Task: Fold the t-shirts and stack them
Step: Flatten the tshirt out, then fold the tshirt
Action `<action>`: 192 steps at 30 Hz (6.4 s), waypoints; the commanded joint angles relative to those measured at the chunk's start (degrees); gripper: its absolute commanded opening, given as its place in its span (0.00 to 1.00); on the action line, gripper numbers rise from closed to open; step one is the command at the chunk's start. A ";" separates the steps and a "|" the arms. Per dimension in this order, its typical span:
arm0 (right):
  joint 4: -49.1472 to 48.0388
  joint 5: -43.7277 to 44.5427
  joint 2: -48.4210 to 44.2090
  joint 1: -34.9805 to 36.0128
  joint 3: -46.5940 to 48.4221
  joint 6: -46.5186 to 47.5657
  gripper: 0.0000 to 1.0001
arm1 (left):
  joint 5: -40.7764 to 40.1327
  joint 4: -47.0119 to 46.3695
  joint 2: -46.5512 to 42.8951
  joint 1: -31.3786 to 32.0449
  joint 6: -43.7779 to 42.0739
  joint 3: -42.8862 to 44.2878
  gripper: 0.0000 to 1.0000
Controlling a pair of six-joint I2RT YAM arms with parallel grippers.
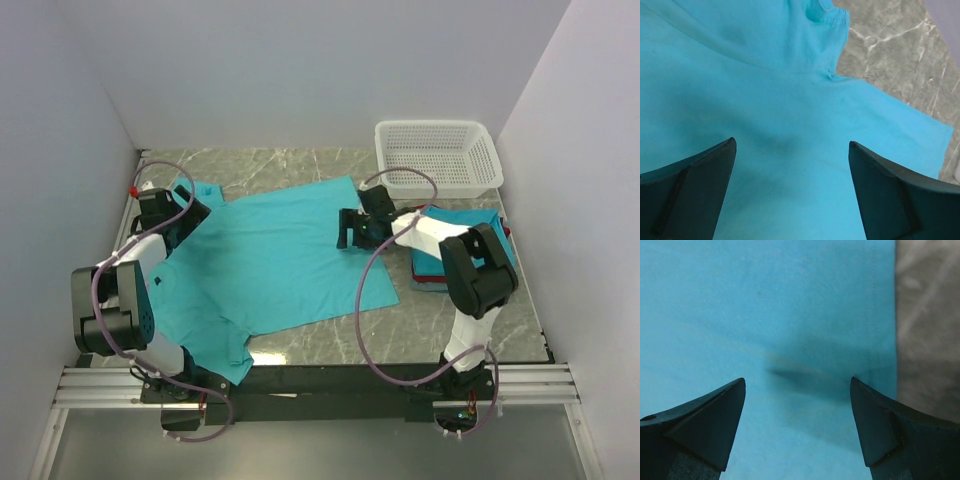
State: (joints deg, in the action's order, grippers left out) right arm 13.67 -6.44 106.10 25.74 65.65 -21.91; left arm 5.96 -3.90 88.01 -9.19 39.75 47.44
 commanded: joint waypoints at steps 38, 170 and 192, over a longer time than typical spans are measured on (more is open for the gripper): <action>21.21 6.17 21.59 -4.02 30.85 2.13 0.93 | 10.74 12.59 35.91 0.84 -8.28 39.28 0.99; 9.52 5.29 -33.50 -2.71 -22.31 -6.12 0.98 | -31.18 51.62 -45.81 19.21 41.55 -21.25 0.01; 8.48 12.32 -22.61 2.65 -25.13 -11.05 0.67 | -32.94 52.24 -55.40 19.21 43.75 -22.65 0.01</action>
State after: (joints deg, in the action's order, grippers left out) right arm 22.74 3.51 81.49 27.81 40.25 -31.90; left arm -25.06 48.77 34.22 10.22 81.71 25.10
